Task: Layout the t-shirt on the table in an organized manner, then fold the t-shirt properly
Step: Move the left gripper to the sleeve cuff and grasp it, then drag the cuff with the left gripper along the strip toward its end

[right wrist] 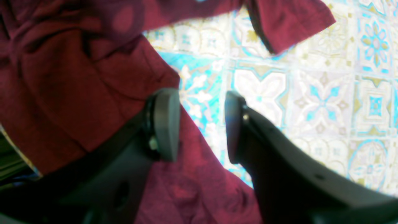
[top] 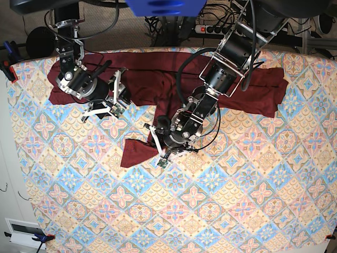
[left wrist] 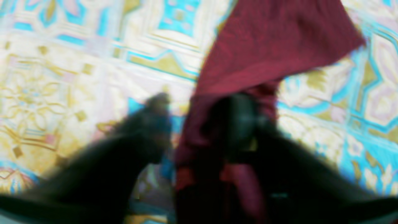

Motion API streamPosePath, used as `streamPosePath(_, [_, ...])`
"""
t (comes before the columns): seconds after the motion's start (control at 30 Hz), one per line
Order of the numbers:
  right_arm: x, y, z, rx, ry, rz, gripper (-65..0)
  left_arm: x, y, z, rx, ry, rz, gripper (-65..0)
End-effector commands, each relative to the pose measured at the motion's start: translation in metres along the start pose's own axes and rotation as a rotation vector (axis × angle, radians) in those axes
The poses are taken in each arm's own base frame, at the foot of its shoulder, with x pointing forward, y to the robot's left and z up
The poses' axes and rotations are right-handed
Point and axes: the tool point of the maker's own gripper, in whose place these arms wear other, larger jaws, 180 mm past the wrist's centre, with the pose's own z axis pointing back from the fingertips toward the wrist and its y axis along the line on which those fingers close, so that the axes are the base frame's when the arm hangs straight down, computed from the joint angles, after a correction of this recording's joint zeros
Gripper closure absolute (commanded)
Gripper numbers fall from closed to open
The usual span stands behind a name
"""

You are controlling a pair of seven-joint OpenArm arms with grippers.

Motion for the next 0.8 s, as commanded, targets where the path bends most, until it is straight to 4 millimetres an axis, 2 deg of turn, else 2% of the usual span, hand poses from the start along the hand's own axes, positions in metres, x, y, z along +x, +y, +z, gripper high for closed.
streamPosePath(0.0, [0.011,-0.007,0.004,-0.020,-0.038,0.011,-23.2,0.018,-0.008,0.002,-0.023,-0.038,-0.002,-8.2])
streamPosePath(0.03, [0.011,-0.007,0.004,-0.020,-0.038,0.011,-23.2,0.019,-0.009,0.002,-0.024,-0.043,0.000,-2.1])
streamPosePath(0.07, [0.011,-0.007,0.004,-0.020,-0.038,0.011,-23.2,0.020,-0.009,0.002,-0.025,-0.046,0.001,0.0])
streamPosePath(0.13, [0.011,-0.007,0.004,-0.020,-0.038,0.011,-23.2,0.023,-0.009,0.003,-0.026,-0.055,0.004,0.0])
streamPosePath(0.23, [0.011,-0.007,0.004,-0.020,-0.038,0.011,-23.2,0.042,-0.010,0.017,-0.033,-0.125,0.001,0.0])
streamPosePath(0.33, [0.011,-0.008,0.004,-0.022,-0.040,0.010,-23.2,0.052,0.012,0.038,-0.004,-0.204,0.069,0.0])
streamPosePath(0.37, [0.011,-0.008,0.004,-0.023,-0.041,0.011,-23.2,0.052,0.018,0.043,0.004,-0.216,0.103,0.0])
streamPosePath(0.4, [0.012,-0.009,0.004,-0.025,-0.043,0.012,-23.2,0.046,0.034,0.051,0.029,-0.217,0.145,0.0])
streamPosePath(0.43, [0.012,-0.010,0.004,-0.025,-0.042,0.012,-23.2,0.046,0.049,0.062,0.055,-0.239,0.183,0.0])
streamPosePath(0.53, [0.012,-0.010,0.004,-0.025,-0.040,0.012,-23.2,0.040,0.071,0.095,0.102,-0.307,0.267,0.0])
streamPosePath(0.6, [0.011,-0.013,0.005,-0.033,-0.039,0.007,-23.2,0.035,0.091,0.126,0.156,-0.366,0.311,0.0])
streamPosePath(0.67, [0.009,-0.018,0.007,-0.048,-0.037,0.000,-23.2,0.028,0.103,0.158,0.204,-0.424,0.343,0.0])
streamPosePath(0.77, [0.009,-0.018,0.007,-0.048,-0.036,-0.001,-23.2,0.016,0.111,0.194,0.259,-0.474,0.370,0.0])
